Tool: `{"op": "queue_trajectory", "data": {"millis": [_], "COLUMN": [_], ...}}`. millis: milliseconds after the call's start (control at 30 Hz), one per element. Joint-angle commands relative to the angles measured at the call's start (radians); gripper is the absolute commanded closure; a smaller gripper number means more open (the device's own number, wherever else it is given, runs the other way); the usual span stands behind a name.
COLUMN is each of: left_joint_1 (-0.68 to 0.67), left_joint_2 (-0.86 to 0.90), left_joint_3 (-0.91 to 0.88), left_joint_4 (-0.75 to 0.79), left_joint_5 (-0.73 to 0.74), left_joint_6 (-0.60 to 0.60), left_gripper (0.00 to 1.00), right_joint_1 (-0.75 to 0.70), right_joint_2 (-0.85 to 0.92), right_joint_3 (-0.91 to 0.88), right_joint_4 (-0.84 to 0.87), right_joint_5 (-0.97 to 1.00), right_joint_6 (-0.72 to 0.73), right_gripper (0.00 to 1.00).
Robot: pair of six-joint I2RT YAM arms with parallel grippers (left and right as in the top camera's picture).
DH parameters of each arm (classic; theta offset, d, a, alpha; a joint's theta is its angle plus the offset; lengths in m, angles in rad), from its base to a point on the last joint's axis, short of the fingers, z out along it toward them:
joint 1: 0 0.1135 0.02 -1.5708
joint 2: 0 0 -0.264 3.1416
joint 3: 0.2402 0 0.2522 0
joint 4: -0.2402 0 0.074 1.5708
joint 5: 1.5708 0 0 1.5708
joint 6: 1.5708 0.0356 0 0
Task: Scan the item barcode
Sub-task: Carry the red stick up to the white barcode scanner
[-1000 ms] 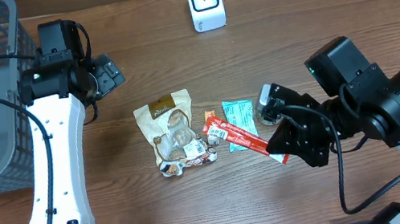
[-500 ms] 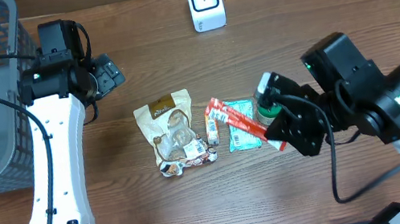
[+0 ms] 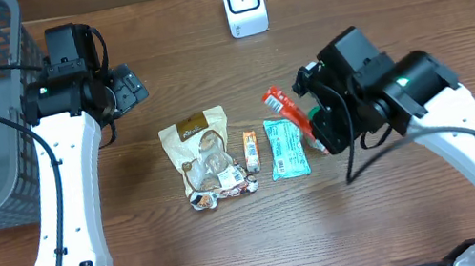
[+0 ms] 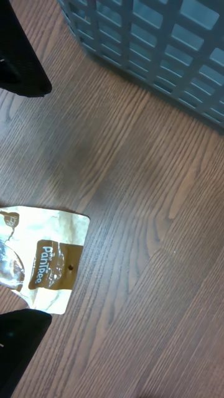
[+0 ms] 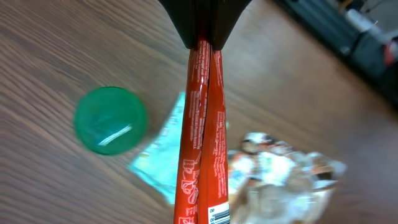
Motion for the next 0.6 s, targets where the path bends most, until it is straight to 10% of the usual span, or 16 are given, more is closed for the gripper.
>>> {"op": "queue_trajectory", "data": {"millis": [0, 567], "left_joint_1": [-0.001, 0.0], "left_joint_2": [-0.016, -0.016], "left_joint_3": [0.008, 0.008], "left_joint_4": [0.0, 0.0], "left_joint_5": [-0.017, -0.016], "left_joint_6": [0.003, 0.003], "left_gripper": [0.0, 0.0], "right_joint_1": [0.002, 0.003], "right_joint_2": [0.014, 0.014], "right_joint_3": [-0.003, 0.049], "right_joint_4": [0.012, 0.406], "right_joint_5": [0.146, 0.418], "right_joint_6": [0.067, -0.045], "right_gripper": [0.96, 0.96]}}
